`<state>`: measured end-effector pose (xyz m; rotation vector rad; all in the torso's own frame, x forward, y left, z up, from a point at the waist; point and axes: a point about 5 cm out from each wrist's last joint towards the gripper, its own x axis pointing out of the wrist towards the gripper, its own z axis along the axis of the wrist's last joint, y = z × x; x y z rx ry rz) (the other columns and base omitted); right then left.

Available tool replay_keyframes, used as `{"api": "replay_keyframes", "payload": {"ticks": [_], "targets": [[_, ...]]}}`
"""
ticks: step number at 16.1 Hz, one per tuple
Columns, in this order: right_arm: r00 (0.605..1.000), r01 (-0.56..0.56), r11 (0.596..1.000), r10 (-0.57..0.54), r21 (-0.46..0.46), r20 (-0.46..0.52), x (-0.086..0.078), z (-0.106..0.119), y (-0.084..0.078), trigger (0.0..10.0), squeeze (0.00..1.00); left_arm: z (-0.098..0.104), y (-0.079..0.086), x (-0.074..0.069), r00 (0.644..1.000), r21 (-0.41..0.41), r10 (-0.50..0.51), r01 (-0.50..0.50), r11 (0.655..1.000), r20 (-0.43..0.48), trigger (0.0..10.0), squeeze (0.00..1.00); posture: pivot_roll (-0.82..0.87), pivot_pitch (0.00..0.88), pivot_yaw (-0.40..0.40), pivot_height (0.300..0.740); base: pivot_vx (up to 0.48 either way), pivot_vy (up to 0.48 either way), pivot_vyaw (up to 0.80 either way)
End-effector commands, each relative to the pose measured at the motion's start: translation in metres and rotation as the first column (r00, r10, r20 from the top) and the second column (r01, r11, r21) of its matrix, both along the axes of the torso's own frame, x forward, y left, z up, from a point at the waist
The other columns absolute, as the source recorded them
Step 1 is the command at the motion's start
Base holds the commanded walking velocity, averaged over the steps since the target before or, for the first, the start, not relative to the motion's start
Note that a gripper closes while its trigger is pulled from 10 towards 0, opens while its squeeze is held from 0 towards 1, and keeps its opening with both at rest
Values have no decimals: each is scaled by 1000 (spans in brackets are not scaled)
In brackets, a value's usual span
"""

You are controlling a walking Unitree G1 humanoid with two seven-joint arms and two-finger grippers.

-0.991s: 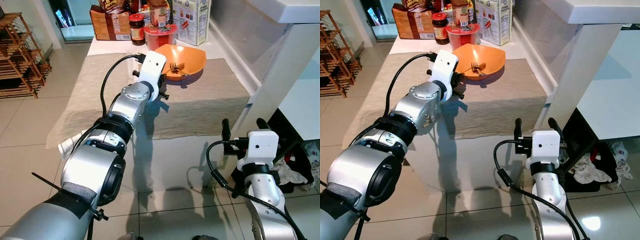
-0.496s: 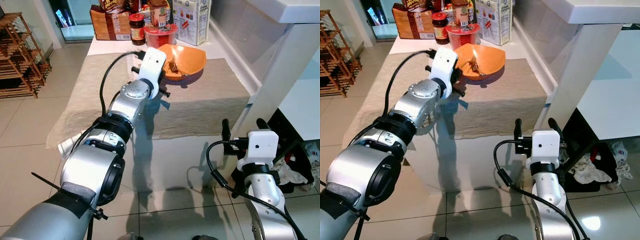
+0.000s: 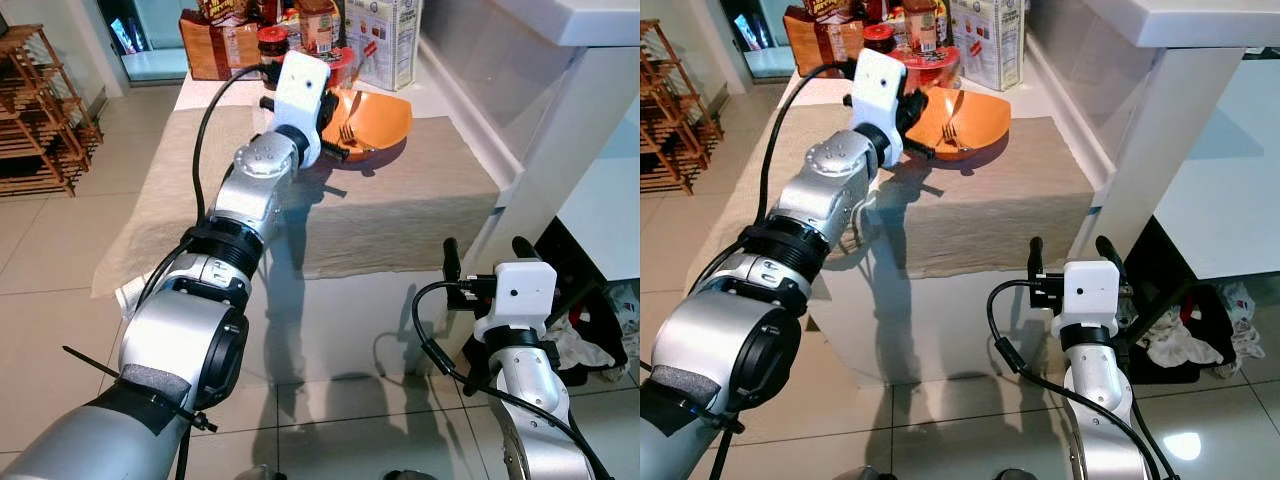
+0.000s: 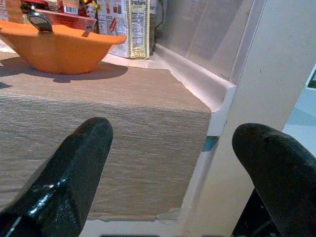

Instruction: Setting the table

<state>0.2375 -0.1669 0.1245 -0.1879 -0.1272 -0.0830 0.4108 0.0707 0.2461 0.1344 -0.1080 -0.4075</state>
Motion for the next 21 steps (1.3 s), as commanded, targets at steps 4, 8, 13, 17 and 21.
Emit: {"api": "replay_keyframes", "payload": {"ticks": [4, 8, 13, 17, 21], "targets": [[1000, -9, 1000, 9, -6, -7, 1, -1, 1, 10000, 0, 22, 52, -1, 975, -72, 176, -168, 983, 135, 0, 0, -116, 0, 56, 740, 0, 0, 0], [1000, -27, 1000, 27, -7, -14, 3, -3, 3, 10000, 0, 6, 87, -2, 947, -32, 303, -301, 953, 105, 0, 0, -98, 0, 42, 740, 0, 0, 0], [999, -39, 999, 39, -4, -14, 5, -4, 5, 10000, 0, -33, 57, -10, 991, 149, 133, -135, 980, 25, 0, 0, -88, 0, 37, 740, 0, 0, 0], [999, -39, 999, 39, -5, -15, 5, -4, 5, 10000, 0, -43, 54, -9, 986, 186, 166, -160, 969, -14, 10000, 0, -93, 0, 37, 740, 0, 0, 0], [999, -36, 999, 36, -10, -18, 3, -4, 3, 10000, 0, -46, 59, -7, 970, 171, 238, -229, 958, -38, 10000, 1000, -98, 0, 34, 740, 0, 0, 0]]}}
